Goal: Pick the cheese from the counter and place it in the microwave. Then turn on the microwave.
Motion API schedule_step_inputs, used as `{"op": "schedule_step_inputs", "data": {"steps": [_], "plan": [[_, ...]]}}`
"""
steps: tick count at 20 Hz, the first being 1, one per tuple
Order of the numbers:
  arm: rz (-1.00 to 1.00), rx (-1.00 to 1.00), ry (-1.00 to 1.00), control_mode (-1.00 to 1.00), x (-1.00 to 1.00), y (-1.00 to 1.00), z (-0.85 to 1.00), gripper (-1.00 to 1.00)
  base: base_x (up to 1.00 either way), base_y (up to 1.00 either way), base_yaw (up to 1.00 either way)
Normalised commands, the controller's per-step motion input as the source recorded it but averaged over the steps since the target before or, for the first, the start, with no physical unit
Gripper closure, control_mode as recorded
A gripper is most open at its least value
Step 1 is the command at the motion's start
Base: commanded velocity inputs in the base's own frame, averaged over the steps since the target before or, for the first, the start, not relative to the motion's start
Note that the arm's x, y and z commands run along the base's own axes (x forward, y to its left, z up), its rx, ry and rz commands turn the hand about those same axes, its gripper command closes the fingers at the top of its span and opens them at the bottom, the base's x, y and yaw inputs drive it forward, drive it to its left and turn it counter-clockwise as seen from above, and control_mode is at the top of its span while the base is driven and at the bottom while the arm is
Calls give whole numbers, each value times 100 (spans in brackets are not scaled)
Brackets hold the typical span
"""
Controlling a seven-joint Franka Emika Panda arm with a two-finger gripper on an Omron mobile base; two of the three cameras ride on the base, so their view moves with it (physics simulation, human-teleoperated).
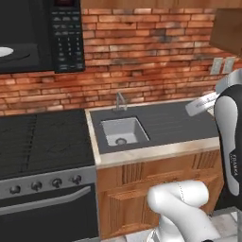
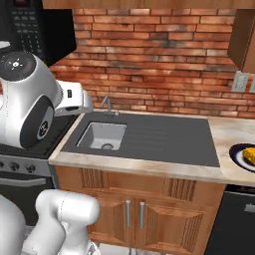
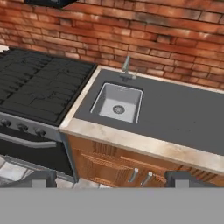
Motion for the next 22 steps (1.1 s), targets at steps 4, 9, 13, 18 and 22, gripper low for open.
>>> {"op": "schedule_step_inputs", "data": {"steps": [4, 9, 13, 18, 22], "plan": [[0, 0, 0, 100, 0, 0, 0, -100, 73, -100, -5], [0, 0, 0, 100, 0, 0, 0, -100, 53, -100, -7], [0, 0, 0, 100, 0, 0, 0, -100, 40, -100, -8], [0, 0, 0, 100, 0, 0, 0, -100, 24, -100, -9], [0, 0, 0, 100, 0, 0, 0, -100, 27, -96, -8]]}}
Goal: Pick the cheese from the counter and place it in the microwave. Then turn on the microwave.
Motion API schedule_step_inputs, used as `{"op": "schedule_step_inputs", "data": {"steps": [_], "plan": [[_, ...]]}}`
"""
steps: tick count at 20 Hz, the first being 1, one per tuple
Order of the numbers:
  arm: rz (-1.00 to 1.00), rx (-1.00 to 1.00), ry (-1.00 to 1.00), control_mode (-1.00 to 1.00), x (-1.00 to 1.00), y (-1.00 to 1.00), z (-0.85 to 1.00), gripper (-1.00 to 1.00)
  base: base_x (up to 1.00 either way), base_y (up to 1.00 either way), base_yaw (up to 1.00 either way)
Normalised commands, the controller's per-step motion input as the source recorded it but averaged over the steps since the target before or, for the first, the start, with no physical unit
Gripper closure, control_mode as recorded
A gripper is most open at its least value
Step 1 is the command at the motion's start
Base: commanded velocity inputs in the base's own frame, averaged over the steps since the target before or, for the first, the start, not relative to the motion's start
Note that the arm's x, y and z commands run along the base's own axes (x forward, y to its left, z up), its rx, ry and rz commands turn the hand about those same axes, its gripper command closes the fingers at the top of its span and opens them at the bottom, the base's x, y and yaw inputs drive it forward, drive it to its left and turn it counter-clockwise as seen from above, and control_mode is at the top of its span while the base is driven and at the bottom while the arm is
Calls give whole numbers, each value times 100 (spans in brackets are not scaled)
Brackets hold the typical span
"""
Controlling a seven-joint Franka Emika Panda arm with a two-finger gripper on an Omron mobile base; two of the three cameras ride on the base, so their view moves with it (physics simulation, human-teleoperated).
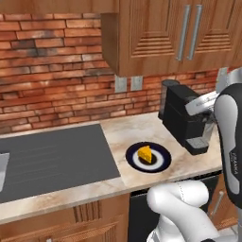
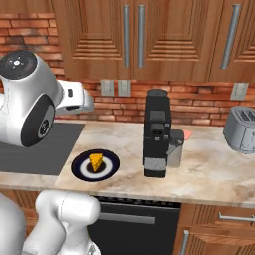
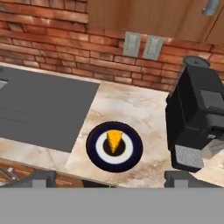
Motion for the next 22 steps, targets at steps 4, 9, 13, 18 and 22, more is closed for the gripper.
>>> {"op": "schedule_step_inputs", "data": {"steps": [4, 9, 13, 18, 22], "plan": [[-3, 5, 3, -100, 20, -21, 0, -100, 18, -38, -4], [-9, 8, 17, -100, 23, -5, -9, -100, 0, 0, 0], [-9, 5, 32, -100, 10, 26, -23, -100, 0, 0, 0], [-3, 1, 29, -100, -1, 50, -33, -100, 0, 0, 0], [0, 0, 23, -100, -1, 38, -44, -100, 0, 0, 0]]}}
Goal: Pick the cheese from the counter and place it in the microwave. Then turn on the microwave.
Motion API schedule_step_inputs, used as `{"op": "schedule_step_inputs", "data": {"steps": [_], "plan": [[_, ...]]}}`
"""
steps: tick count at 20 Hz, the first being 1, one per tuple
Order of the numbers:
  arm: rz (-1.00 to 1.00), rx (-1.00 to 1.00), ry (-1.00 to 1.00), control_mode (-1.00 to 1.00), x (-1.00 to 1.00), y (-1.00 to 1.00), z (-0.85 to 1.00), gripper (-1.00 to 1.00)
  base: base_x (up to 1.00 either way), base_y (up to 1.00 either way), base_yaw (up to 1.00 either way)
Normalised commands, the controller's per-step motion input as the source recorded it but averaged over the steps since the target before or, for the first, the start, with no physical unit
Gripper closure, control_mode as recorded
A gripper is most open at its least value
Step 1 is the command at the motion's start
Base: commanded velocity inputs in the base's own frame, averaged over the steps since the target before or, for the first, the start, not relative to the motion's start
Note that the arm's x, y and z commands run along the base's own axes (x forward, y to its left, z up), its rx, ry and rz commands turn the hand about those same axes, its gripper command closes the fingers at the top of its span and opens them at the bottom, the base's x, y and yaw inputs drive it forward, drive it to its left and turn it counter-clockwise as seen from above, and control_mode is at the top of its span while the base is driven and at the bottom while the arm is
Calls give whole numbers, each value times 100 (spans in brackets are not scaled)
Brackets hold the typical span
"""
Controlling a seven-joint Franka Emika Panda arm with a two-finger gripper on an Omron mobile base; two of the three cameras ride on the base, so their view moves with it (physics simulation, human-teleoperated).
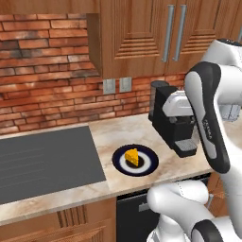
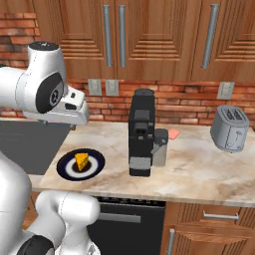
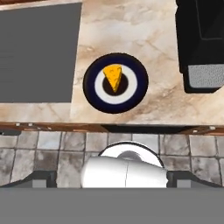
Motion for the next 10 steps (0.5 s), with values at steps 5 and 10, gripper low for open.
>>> {"op": "schedule_step_inputs", "data": {"steps": [5, 10], "plan": [[0, 0, 12, -100, 0, 16, -40, -100, 0, 0, 0], [0, 0, 0, -100, 0, 12, -40, -100, 0, 0, 0]]}}
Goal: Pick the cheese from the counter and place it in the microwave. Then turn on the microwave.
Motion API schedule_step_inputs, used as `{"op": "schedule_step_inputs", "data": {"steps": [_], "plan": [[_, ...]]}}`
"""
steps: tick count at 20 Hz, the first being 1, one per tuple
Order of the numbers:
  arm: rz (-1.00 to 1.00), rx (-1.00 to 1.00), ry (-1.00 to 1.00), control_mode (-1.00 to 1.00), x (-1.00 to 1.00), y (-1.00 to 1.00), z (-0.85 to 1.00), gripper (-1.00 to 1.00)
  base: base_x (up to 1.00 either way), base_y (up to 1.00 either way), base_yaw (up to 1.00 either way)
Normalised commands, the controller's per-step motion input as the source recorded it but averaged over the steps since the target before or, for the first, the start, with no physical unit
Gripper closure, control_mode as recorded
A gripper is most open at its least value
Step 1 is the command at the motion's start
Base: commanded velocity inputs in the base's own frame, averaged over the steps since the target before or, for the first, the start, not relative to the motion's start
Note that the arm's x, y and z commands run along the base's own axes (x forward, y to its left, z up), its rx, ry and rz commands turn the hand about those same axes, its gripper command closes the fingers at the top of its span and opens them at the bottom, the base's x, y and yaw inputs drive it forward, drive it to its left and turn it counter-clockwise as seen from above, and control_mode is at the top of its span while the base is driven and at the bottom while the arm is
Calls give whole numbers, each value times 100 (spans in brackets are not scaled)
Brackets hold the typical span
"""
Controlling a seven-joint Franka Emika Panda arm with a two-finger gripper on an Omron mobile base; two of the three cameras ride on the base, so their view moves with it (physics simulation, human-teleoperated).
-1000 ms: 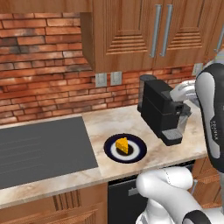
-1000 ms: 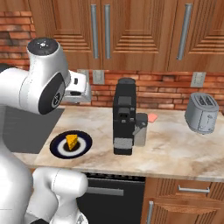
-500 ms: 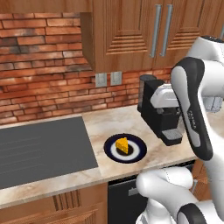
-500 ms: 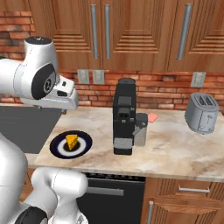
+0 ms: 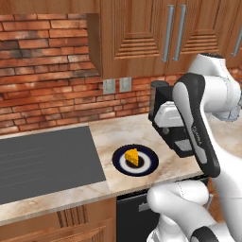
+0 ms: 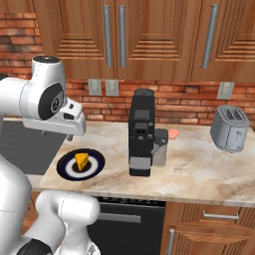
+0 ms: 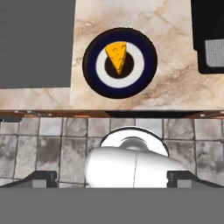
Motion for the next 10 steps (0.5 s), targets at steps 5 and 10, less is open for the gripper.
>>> {"op": "schedule_step_inputs", "data": {"steps": [5, 10], "plan": [[0, 0, -7, -100, 1, 5, -27, -100, 0, 0, 0], [0, 0, -10, -100, 14, 1, -21, -100, 0, 0, 0]]}}
